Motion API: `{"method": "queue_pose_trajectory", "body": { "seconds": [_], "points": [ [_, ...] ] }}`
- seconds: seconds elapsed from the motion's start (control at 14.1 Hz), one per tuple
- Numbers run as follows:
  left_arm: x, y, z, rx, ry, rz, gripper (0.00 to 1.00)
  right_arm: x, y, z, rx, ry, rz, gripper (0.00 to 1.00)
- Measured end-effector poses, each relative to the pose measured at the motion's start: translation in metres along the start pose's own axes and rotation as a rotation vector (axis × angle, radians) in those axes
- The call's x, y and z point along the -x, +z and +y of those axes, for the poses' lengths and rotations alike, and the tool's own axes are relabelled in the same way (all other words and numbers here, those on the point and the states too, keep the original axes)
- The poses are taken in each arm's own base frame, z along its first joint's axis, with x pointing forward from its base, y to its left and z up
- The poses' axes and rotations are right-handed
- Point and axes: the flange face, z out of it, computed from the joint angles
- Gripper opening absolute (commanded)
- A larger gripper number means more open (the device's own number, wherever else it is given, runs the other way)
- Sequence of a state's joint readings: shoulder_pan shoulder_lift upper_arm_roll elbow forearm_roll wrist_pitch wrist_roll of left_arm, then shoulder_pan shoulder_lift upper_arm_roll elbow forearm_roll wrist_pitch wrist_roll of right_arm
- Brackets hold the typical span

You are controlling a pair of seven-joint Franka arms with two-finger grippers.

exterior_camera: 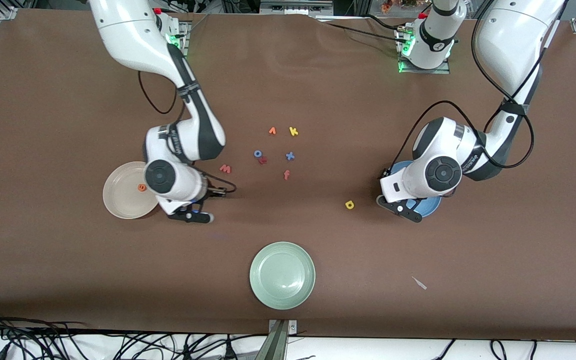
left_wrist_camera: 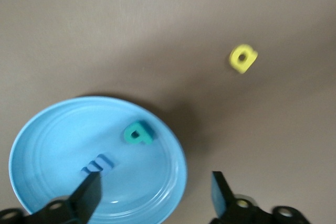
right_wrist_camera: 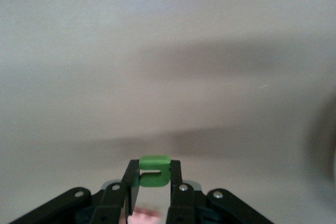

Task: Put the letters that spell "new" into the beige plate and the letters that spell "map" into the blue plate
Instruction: 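Carry the green letter to the beige plate while the left gripper drops the teal one, then place the yellow letter on the blue plate while the right gripper reaches the pink letter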

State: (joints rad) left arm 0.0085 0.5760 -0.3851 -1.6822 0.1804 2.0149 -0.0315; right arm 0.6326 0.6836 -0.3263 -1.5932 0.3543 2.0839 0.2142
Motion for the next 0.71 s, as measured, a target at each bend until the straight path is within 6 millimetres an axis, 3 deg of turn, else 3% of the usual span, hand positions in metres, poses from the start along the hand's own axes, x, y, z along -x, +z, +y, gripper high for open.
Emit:
{"method": "queue_pose_trajectory", "body": {
  "seconds": [0.21, 0.35, 0.5, 0.57, 0.64, 0.71],
  "points": [
    [-0.026, -0.007, 0.024, 0.013, -0.117, 0.096, 1.00, 0.002, -0.007, 0.051, 0.014, -0.127, 0.007, 0.22],
    [-0.044, 0.019, 0.036, 0.042, -0.113, 0.151, 1.00, 0.007, -0.006, 0.089, 0.025, -0.211, 0.024, 0.22],
    [-0.054, 0.058, 0.057, 0.024, -0.073, 0.158, 0.99, 0.012, -0.008, 0.130, 0.038, -0.281, 0.025, 0.22],
    [-0.056, 0.074, 0.065, 0.000, -0.059, 0.152, 0.98, 0.014, -0.009, 0.148, 0.044, -0.308, 0.022, 0.31],
    [-0.059, 0.086, 0.072, -0.010, -0.045, 0.150, 0.97, 0.016, -0.010, 0.163, 0.048, -0.327, 0.019, 0.50],
    [-0.061, 0.092, 0.080, -0.014, -0.031, 0.154, 0.94, 0.017, -0.009, 0.175, 0.050, -0.341, 0.016, 0.96]
  ]
}}
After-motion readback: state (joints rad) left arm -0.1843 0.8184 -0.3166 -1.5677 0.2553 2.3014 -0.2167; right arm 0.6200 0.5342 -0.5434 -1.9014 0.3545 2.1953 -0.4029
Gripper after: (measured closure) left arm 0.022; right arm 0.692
